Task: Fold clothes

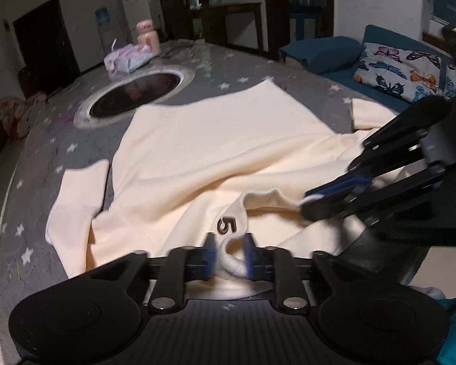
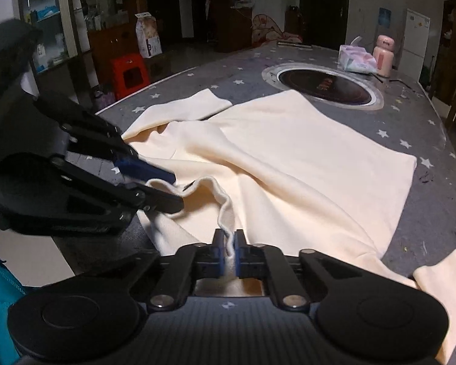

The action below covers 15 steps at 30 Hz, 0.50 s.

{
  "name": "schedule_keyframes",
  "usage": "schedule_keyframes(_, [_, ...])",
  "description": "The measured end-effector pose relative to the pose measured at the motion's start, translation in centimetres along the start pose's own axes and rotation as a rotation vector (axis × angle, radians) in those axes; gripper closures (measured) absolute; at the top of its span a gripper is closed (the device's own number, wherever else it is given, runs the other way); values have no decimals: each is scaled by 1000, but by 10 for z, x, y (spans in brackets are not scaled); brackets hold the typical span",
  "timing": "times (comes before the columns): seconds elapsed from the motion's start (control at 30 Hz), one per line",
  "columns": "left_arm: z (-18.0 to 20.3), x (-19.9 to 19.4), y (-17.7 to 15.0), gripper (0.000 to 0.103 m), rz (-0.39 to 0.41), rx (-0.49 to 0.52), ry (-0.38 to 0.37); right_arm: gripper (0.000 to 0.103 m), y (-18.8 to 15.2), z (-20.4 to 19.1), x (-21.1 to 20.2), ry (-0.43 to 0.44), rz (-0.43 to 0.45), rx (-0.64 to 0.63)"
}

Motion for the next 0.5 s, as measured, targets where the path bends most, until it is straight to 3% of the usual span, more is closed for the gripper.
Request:
schedule_keyframes(0.27, [6,-37,-19,96,29,12,-95,99,-6,-15,-42,105,17,-89])
schedule_keyframes(0.5, [20,-45,-40,93,-32,79,-159,95,-29,-32,-45,231,-84,-137])
Point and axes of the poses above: each gripper's, at about its wrist camera, not at the fingertips, and x roughly the way its jaws point, z to its right, y to its top, the point moved 7 cm from there along x, roughly the way its jaws point, and after that the axes turned 5 degrees about -y, right-handed, at the moved point
